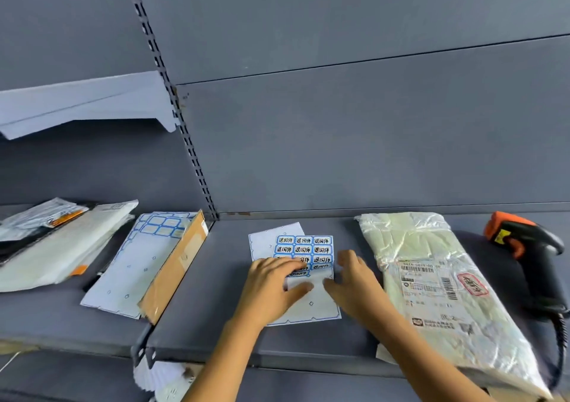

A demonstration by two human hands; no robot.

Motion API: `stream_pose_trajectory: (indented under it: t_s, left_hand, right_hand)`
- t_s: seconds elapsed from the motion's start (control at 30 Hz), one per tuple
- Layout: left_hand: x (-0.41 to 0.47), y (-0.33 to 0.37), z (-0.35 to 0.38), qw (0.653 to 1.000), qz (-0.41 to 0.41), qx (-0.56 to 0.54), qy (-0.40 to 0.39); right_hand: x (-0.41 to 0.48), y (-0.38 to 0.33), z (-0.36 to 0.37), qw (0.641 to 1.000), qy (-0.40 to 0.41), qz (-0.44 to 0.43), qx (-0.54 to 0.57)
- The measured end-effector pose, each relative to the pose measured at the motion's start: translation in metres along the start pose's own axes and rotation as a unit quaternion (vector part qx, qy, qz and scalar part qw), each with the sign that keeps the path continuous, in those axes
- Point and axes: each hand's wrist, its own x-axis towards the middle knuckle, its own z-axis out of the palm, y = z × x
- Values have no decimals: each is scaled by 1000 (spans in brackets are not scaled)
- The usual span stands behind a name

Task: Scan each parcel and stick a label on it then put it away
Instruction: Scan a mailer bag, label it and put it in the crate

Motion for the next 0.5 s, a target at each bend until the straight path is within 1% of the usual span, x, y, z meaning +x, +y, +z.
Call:
stream_pose_trajectory:
  t_s: [0.03,0.1,0.17,0.2,0.3,0.4,0.5]
  left_hand:
    - [0,-1,1,1000,6,-11,10]
    - [0,-2,2,999,14,-43,19]
    - [0,-4,4,995,7,-96,21]
    - [-1,-4,5,992,-1,-124,23]
    - [-2,-3,5,987,-7,-159,36]
    - [-1,-3,5,985,-4,-172,20]
    - [-1,-5,6,982,-17,-189,27]
  right_hand:
    - [1,-2,6,999,16,3,29]
    - [4,-4,11,991,40,28,123]
    - [8,-6,12,972,37,66,225]
    - [10,-6,12,964,37,73,253]
    - [14,-4,16,951,50,62,297]
    - [12,-7,16,936,32,38,348]
    - [12,-5,17,926,22,22,376]
